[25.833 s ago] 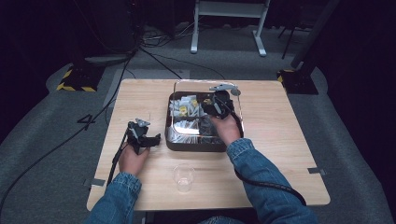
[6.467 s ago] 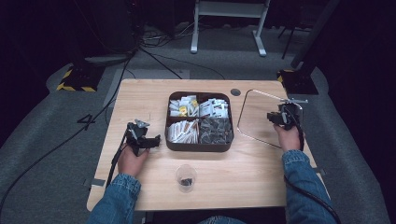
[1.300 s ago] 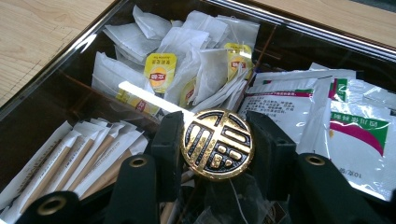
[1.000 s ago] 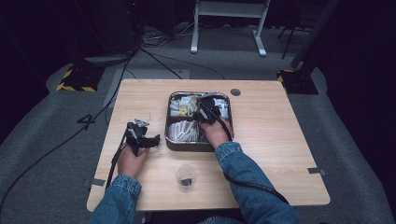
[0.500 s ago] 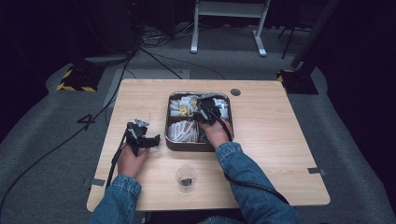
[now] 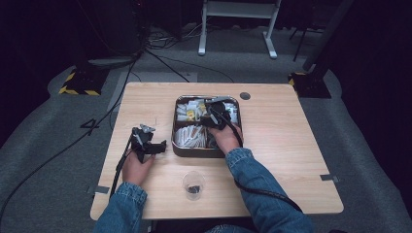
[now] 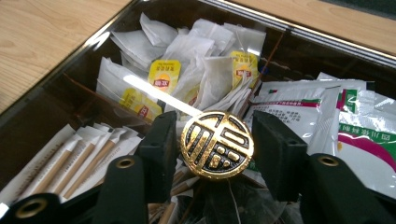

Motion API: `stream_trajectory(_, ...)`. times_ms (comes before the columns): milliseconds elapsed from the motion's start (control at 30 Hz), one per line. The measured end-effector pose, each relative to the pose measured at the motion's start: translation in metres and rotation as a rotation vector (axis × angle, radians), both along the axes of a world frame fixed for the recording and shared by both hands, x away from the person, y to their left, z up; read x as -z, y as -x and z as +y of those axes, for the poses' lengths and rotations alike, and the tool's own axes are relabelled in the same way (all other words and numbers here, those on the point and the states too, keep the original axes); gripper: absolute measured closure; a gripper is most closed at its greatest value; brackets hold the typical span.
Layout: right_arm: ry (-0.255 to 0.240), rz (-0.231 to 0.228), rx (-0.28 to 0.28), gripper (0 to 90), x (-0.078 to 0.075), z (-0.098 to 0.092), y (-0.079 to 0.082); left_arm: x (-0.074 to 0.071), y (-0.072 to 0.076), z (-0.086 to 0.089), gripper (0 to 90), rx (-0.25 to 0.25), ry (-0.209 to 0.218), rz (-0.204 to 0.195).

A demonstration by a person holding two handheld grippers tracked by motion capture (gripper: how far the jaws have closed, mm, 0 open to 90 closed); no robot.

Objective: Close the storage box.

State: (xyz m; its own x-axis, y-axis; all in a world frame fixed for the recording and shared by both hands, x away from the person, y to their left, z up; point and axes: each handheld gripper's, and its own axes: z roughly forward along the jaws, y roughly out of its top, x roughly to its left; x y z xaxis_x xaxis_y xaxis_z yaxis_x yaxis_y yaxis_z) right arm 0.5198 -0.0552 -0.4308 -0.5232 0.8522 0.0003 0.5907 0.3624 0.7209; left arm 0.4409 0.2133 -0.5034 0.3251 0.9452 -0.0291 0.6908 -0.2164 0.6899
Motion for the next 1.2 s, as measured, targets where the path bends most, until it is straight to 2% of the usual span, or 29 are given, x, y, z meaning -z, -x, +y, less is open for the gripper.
stream_trajectory(233,-0.043,-0.021,-0.015,43.1,-0.014,-0.006,0.003,0.0,0.0,0.0,15.9,0.0,0.001,0.0)
stream_trajectory(567,-0.099,-0.064,-0.016,41.7,-0.037,-0.023,0.014,0.0,0.0,0.0,15.9,0.0,0.001,0.0)
stream_trajectory(667,-0.1,-0.079,-0.026,41.0,-0.044,-0.032,0.021,0.0,0.0,0.0,15.9,0.001,0.0,0.0)
stream_trajectory(967,-0.12,-0.105,-0.006,39.6,-0.066,-0.077,0.039,0.0,0.0,0.0,15.9,0.002,0.0,0.001)
stream_trajectory(1200,-0.125,-0.113,0.014,38.7,-0.07,-0.115,0.054,0.0,0.0,0.0,15.9,0.001,0.0,0.001)
